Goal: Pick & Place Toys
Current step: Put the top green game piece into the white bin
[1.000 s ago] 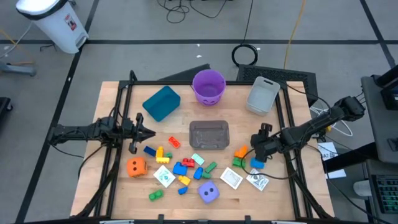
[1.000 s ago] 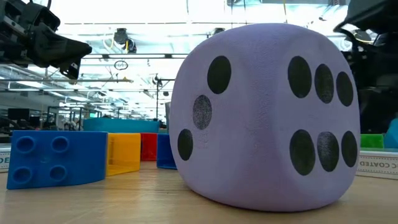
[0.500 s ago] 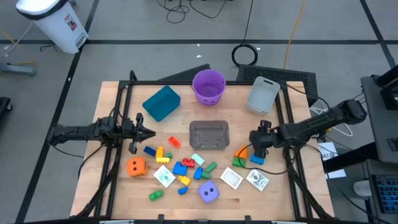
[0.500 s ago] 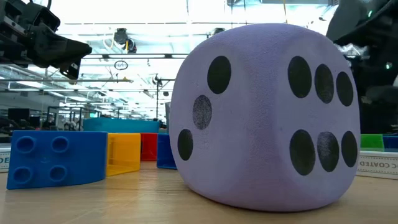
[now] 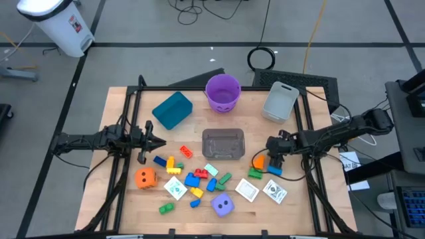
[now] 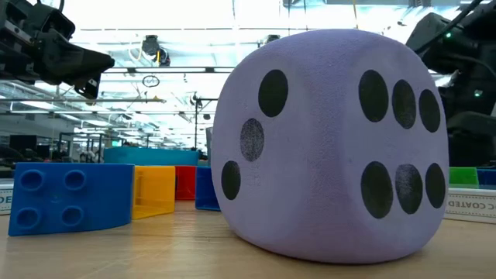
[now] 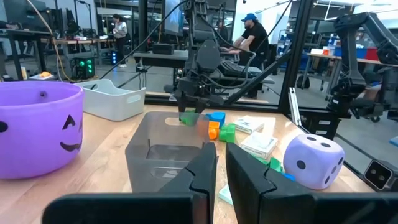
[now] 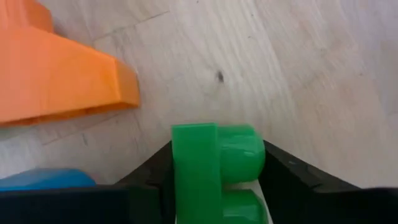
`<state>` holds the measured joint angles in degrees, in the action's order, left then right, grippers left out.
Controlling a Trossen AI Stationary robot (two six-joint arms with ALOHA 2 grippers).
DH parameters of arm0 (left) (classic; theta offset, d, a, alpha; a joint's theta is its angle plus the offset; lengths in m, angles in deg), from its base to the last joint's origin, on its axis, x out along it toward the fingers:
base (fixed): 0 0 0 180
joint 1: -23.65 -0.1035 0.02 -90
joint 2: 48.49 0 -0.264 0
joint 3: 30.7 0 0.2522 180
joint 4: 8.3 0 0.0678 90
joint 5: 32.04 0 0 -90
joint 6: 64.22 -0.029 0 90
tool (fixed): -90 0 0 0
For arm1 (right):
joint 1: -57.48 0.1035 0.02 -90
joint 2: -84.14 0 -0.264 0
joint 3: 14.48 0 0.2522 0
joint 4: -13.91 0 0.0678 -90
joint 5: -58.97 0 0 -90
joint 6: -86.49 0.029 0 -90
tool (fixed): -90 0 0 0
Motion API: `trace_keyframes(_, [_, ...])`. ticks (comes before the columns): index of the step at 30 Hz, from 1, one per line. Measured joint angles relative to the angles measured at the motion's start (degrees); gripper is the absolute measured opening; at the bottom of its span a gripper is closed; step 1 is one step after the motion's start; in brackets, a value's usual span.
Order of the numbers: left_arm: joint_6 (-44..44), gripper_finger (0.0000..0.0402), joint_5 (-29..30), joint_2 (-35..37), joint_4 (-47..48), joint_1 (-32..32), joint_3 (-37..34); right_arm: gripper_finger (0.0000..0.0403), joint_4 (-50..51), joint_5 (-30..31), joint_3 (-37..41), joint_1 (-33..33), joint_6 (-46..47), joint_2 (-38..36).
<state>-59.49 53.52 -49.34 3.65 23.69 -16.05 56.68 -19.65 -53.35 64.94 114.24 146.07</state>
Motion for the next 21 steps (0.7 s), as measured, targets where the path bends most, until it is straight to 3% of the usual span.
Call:
trace_keyframes(3, [0.0,0.0042,0.0,0.0,0.0,0.0,0.0,0.0133,-0.3,0.6,-1.1,0.0,-0.6,-0.6])
trace_keyframes(8, [0.0,0.0042,0.0,0.0,0.0,0.0,0.0,0.0141,-2.8,1.0,-3.6,-0.1,-2.4,-2.1])
trace_keyframes(13, [0.0,0.0042,0.0,0.0,0.0,0.0,0.0,0.0158,-8.3,7.0,-6.6,-2.3,-6.8,-4.0])
trace_keyframes(17, [0.0,0.0042,0.0,0.0,0.0,0.0,0.0,0.0153,-10.3,15.5,-10.2,-8.8,-10.9,-5.7])
trace_keyframes(21, [0.0,0.0042,0.0,0.0,0.1,0.0,0.0,0.0145,-11.7,18.9,-12.9,-20.6,-15.7,-7.3])
